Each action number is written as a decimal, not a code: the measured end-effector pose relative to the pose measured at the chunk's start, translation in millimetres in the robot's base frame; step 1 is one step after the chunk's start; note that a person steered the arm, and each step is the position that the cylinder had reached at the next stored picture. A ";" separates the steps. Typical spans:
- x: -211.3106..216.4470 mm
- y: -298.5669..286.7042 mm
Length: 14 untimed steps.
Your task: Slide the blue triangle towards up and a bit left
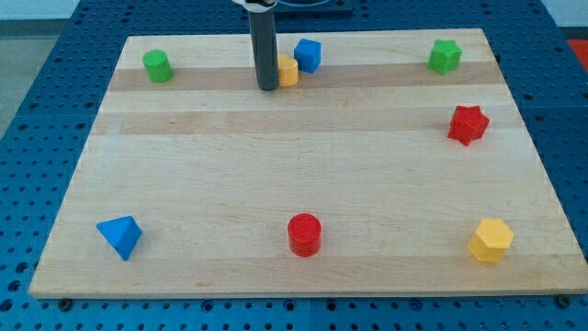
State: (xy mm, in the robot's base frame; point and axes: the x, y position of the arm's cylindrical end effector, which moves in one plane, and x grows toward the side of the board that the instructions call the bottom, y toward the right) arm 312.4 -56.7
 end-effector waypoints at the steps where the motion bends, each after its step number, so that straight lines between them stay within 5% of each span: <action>1: 0.0 0.0; 4: -7.8 -0.3; 6: 105.9 -92.9; 9: 205.1 -244.9; 11: 305.1 -229.8; 13: 301.1 -204.1; 14: 263.3 -153.8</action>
State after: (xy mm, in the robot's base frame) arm 575.7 -210.5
